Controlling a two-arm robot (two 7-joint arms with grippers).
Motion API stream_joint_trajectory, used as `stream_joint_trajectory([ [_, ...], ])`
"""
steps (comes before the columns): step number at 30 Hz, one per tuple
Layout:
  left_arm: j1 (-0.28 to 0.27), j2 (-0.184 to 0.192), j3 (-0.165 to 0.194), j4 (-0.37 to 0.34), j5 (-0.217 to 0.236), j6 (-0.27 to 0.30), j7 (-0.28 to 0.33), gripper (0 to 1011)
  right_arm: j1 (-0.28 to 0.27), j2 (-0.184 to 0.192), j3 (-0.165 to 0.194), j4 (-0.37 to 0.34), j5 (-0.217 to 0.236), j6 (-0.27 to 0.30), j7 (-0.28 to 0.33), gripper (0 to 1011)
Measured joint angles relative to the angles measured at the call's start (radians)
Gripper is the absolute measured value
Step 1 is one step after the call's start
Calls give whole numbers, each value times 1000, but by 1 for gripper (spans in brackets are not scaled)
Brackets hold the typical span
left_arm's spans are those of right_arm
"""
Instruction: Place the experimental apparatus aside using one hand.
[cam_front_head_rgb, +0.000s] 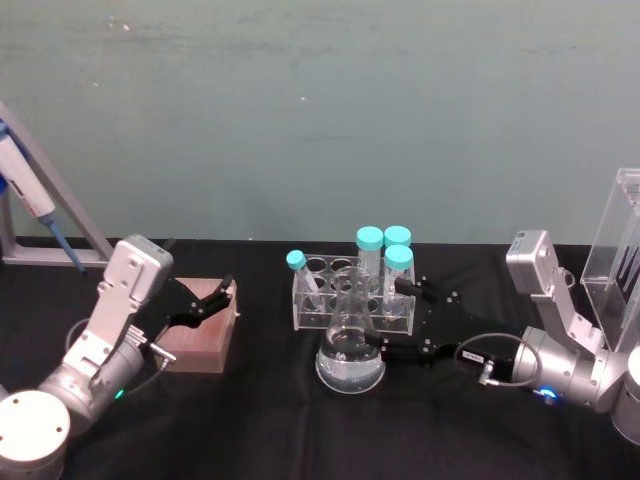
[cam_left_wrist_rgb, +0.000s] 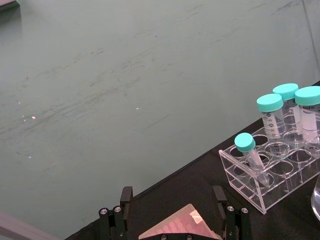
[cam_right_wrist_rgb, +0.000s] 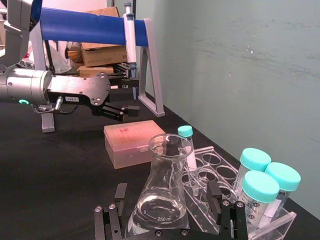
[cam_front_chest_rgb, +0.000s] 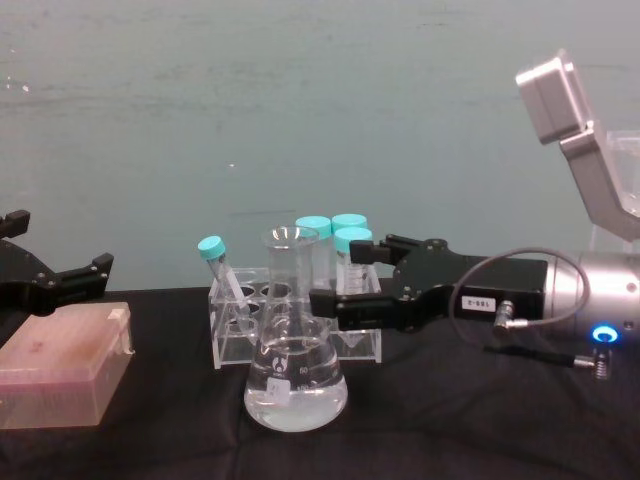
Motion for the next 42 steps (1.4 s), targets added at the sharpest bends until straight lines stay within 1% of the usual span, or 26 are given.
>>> stream_joint_trajectory([
  [5, 0, 0, 0, 0, 0, 0, 0, 1000, 20, -9, -16, 29, 11, -5, 10, 1000],
  [15, 0, 0, 0, 0, 0, 0, 0, 1000, 49, -27, -33, 74, 27, -13, 32, 1000],
  [26, 0, 0, 0, 0, 0, 0, 0, 1000, 85, -52, -42, 136, 35, -34, 53, 1000],
  [38, 0, 0, 0, 0, 0, 0, 0, 1000, 130, -83, -46, 210, 33, -58, 75, 1000],
  [42, 0, 0, 0, 0, 0, 0, 0, 1000, 139, -90, -47, 224, 30, -62, 81, 1000],
])
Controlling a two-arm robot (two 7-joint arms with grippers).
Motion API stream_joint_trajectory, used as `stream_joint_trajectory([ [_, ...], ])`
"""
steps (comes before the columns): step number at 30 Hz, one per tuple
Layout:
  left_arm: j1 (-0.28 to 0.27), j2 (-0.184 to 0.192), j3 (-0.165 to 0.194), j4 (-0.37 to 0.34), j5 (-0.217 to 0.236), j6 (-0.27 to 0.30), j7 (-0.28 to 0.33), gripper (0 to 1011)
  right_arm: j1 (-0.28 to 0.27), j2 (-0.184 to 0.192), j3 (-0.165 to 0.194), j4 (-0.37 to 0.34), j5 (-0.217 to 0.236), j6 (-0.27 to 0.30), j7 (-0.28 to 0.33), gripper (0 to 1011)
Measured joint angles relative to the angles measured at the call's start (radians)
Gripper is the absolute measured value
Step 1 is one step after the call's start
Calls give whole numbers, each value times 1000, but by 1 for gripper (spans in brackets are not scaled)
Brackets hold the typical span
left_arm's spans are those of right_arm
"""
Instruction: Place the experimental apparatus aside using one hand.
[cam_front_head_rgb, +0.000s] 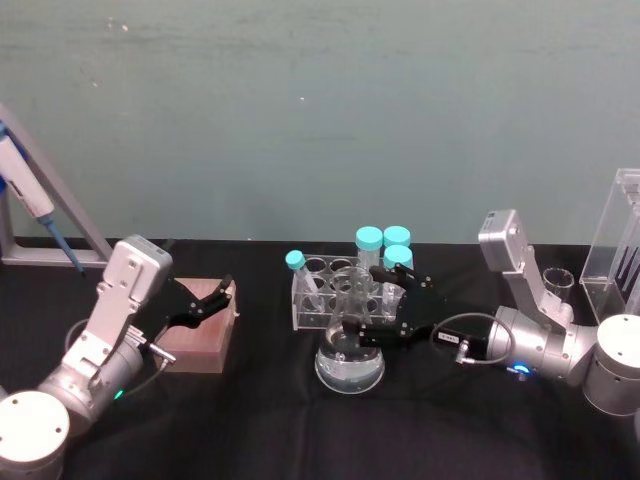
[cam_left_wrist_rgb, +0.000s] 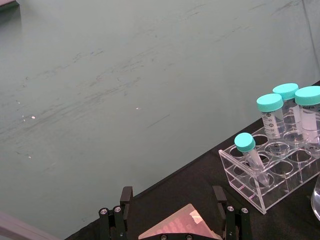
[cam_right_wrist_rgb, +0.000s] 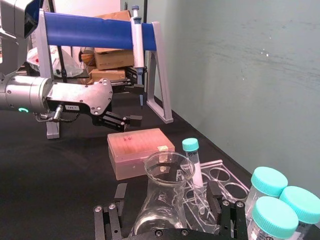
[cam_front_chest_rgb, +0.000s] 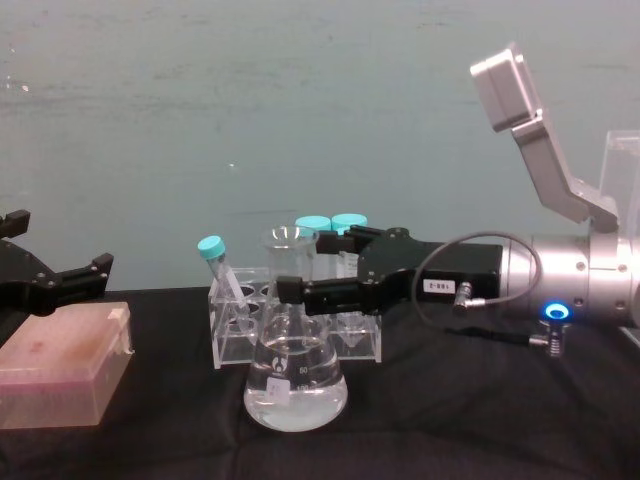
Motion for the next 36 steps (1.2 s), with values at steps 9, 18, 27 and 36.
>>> stream_joint_trajectory([
  [9, 0, 0, 0, 0, 0, 0, 0, 1000, 16, -17, -5, 26, -7, -10, 18, 1000],
  [18, 0, 0, 0, 0, 0, 0, 0, 1000, 28, -31, -7, 47, -10, -14, 31, 1000],
  [27, 0, 0, 0, 0, 0, 0, 0, 1000, 34, -41, -6, 65, -11, -10, 33, 1000],
  [36, 0, 0, 0, 0, 0, 0, 0, 1000, 52, -57, -2, 101, -13, -17, 41, 1000],
])
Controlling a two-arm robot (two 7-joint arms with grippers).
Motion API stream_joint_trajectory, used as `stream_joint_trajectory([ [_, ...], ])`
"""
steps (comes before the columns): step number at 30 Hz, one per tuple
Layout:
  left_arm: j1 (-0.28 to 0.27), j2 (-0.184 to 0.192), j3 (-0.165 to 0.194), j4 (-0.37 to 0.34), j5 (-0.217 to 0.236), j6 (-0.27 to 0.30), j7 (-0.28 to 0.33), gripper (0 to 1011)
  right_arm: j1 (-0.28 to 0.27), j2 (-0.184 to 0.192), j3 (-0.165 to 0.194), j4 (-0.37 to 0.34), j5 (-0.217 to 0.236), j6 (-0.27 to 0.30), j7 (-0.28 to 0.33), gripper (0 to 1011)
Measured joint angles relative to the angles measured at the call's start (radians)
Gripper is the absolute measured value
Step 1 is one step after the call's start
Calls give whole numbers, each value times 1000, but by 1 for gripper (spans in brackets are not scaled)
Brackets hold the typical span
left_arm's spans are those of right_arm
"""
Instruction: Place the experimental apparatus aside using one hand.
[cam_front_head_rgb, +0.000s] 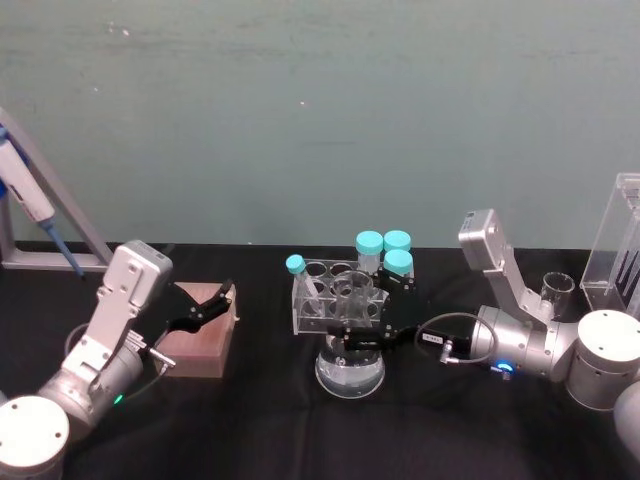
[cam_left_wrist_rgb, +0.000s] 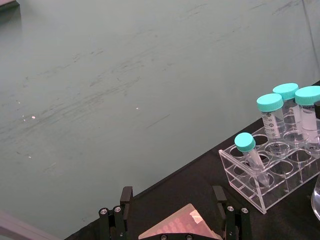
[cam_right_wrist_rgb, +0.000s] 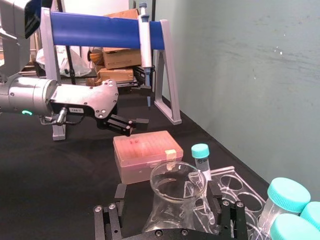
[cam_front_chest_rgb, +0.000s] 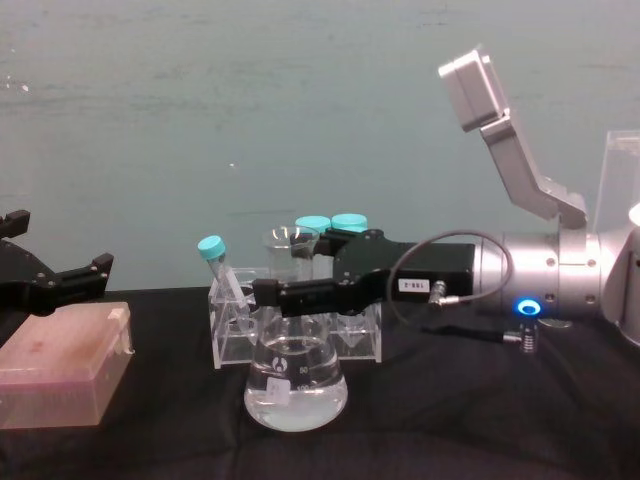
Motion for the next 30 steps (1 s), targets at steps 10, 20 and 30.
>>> stream_joint_trajectory([
  [10, 0, 0, 0, 0, 0, 0, 0, 1000, 22, -19, 12, 41, -5, -15, 5, 1000],
  [20, 0, 0, 0, 0, 0, 0, 0, 1000, 24, -24, 17, 43, -14, -16, 6, 1000],
  [30, 0, 0, 0, 0, 0, 0, 0, 1000, 26, -31, 20, 55, -23, -15, 7, 1000],
])
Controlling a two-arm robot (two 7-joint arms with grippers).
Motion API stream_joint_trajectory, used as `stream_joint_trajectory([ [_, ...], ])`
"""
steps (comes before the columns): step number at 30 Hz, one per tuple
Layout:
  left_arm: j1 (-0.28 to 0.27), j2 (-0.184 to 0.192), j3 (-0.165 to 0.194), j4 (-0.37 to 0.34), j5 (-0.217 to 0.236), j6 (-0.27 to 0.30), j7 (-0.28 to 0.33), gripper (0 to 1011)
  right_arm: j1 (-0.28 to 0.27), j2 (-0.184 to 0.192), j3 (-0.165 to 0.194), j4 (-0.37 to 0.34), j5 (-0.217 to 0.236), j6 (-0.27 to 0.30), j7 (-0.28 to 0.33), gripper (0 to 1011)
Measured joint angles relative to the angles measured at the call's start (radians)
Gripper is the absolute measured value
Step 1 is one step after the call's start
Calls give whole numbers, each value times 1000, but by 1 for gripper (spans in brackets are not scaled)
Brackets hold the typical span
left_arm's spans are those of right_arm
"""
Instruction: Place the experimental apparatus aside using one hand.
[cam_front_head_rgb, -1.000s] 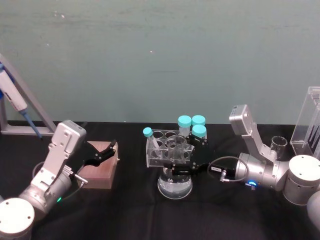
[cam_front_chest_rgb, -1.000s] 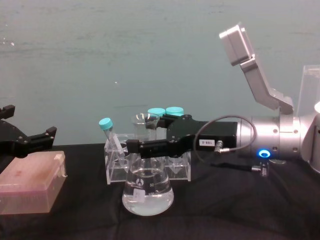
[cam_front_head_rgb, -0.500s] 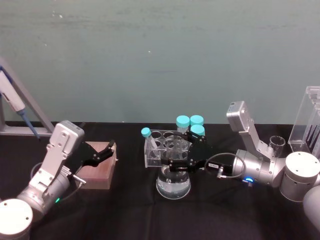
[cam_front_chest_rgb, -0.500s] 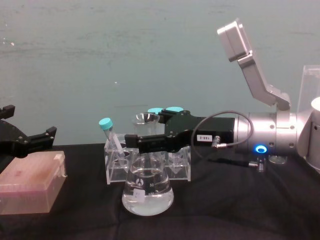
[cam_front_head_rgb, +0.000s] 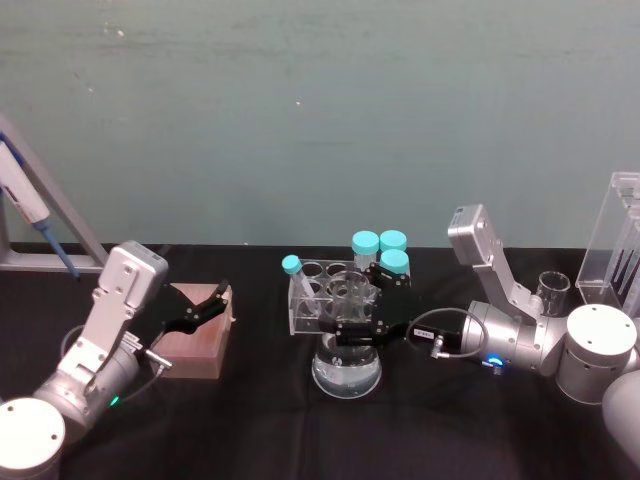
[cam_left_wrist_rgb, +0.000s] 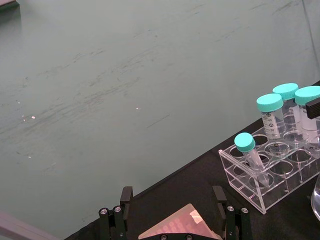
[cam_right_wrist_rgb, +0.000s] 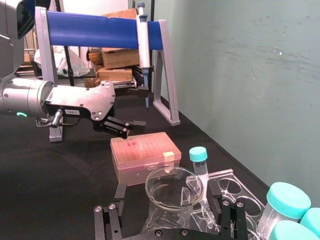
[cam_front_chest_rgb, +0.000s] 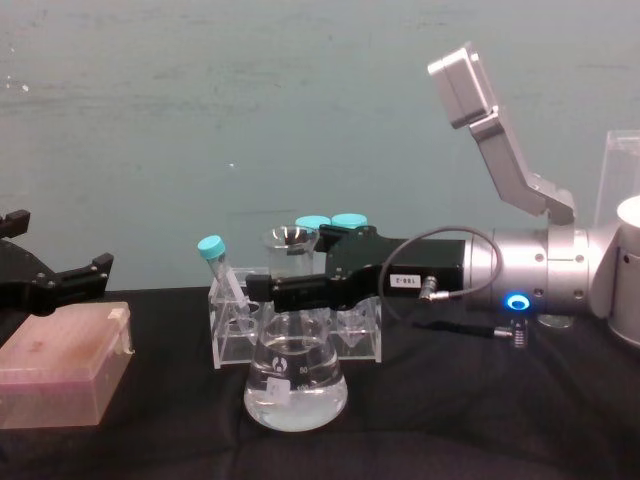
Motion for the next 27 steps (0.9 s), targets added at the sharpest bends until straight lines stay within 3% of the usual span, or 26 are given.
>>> stream_joint_trajectory([
  [27, 0, 0, 0, 0, 0, 0, 0, 1000, 31, -39, 17, 85, -27, -16, 0, 1000],
])
